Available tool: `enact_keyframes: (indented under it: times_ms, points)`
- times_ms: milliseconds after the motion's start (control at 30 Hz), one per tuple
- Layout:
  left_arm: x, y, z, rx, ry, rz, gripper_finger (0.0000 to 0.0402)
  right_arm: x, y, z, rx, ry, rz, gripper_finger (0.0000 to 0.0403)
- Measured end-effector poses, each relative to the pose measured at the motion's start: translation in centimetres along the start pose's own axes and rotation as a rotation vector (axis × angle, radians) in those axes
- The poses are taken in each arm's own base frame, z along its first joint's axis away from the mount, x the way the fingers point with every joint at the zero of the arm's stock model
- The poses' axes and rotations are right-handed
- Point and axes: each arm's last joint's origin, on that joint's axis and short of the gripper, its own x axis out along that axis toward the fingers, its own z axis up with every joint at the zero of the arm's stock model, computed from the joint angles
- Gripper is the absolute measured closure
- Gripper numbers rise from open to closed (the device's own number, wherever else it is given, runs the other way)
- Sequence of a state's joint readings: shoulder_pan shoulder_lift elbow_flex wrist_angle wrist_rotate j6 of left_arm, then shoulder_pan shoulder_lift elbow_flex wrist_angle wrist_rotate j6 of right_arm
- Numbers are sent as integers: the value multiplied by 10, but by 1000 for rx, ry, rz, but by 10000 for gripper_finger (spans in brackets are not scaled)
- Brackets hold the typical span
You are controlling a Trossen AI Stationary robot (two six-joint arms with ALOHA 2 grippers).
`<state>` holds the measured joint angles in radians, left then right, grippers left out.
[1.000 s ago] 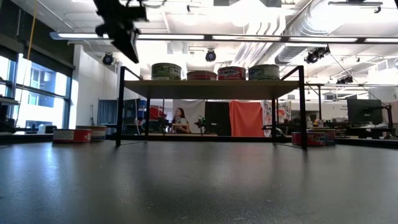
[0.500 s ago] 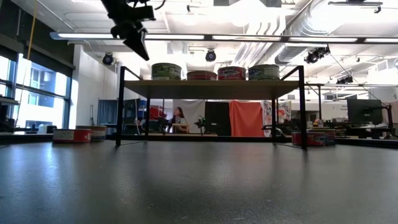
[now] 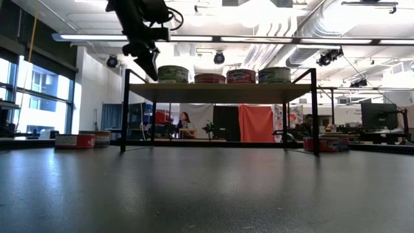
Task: Stack canned seafood by type on shelf
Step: Adjust the stacked green tuna cans on the shelf, then stack the red tuna can on top of the red tuna can on the shelf
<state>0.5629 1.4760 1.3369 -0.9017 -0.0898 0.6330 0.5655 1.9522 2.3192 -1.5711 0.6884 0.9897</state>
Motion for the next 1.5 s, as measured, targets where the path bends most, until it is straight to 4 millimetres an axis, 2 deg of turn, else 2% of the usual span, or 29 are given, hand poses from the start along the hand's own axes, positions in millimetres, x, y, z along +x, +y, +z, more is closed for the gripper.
enact_keyframes:
  times_ms: [467,833,1267,1400,1500]
  points:
    - [18,-2,2,6,42,-47,402,0,0,0,-24,-3,-2,403]
    - [17,-10,9,27,4,-78,402,0,0,1,-29,-15,-11,403]
    - [17,-11,16,-26,-50,-68,401,0,0,1,-26,-15,-11,403]
    - [16,-12,22,-42,-84,-41,401,0,0,1,-27,-16,-11,403]
    - [10,-9,18,-36,-24,63,402,0,0,1,-28,-16,-11,403]
